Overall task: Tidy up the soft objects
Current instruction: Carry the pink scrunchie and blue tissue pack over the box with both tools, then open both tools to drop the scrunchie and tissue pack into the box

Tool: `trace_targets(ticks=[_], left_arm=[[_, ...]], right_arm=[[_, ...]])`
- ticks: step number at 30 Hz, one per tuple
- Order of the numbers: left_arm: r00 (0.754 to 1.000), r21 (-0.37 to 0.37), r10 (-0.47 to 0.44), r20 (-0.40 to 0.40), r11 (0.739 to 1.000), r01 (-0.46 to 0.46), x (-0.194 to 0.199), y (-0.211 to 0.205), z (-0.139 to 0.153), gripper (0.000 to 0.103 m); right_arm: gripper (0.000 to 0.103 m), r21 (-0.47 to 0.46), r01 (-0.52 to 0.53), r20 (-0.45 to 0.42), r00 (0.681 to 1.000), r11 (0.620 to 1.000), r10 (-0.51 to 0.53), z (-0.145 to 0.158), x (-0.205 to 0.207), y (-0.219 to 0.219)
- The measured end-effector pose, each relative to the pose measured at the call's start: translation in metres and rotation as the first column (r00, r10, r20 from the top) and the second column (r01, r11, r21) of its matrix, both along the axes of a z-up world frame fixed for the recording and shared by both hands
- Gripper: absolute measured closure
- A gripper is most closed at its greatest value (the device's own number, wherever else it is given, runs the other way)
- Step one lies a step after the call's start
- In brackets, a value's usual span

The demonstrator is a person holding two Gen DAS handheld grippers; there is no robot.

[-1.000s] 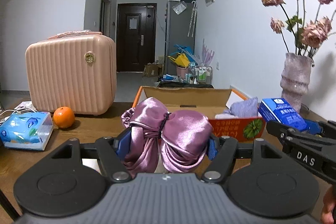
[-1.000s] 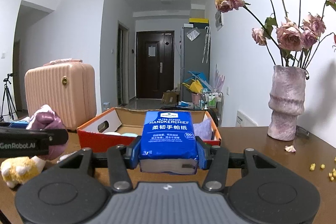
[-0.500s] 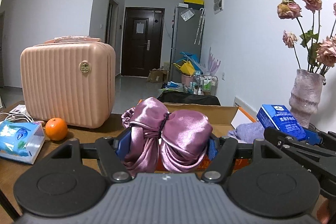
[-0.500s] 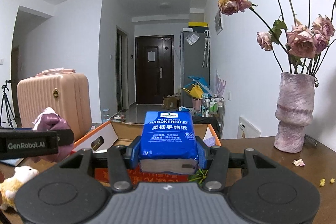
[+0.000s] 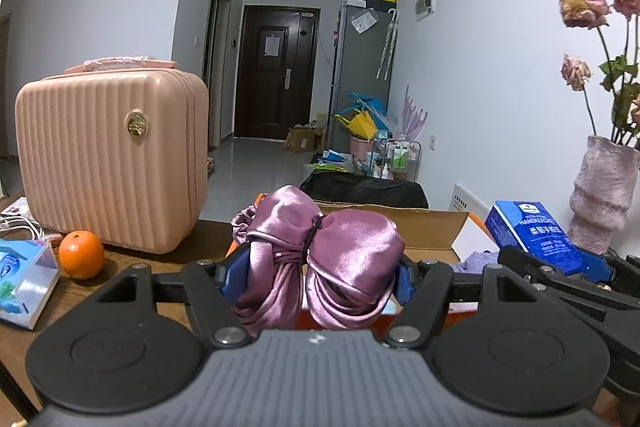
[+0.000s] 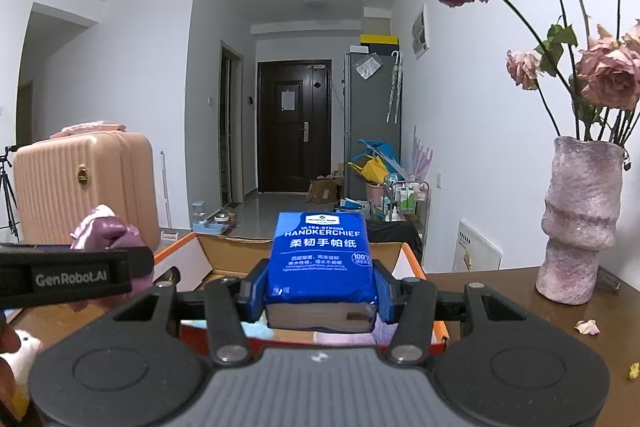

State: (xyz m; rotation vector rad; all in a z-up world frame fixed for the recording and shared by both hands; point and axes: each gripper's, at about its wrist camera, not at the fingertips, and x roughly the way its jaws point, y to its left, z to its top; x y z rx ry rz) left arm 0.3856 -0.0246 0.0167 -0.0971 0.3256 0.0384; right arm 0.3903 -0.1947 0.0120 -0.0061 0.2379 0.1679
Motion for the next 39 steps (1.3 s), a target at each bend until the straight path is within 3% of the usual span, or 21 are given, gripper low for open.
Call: trace_targets(ticks=[23, 39], left_arm=[[0.997, 0.001, 0.055, -0.058, 0.999, -0.055, 0.078, -0.003, -0.014, 0.034], [0.992, 0.011, 0.092, -0.090, 0.996, -0.092, 0.110, -0.006, -0.029, 0.034]], right_arm=[[0.053, -0.101, -0.032, -0.063, 0.998, 0.994, 0.025, -0.001, 0.078, 0.011], [0.053, -0.107, -0.020, -0.112, 0.994, 0.994, 0.008, -0.010, 0.107, 0.009]])
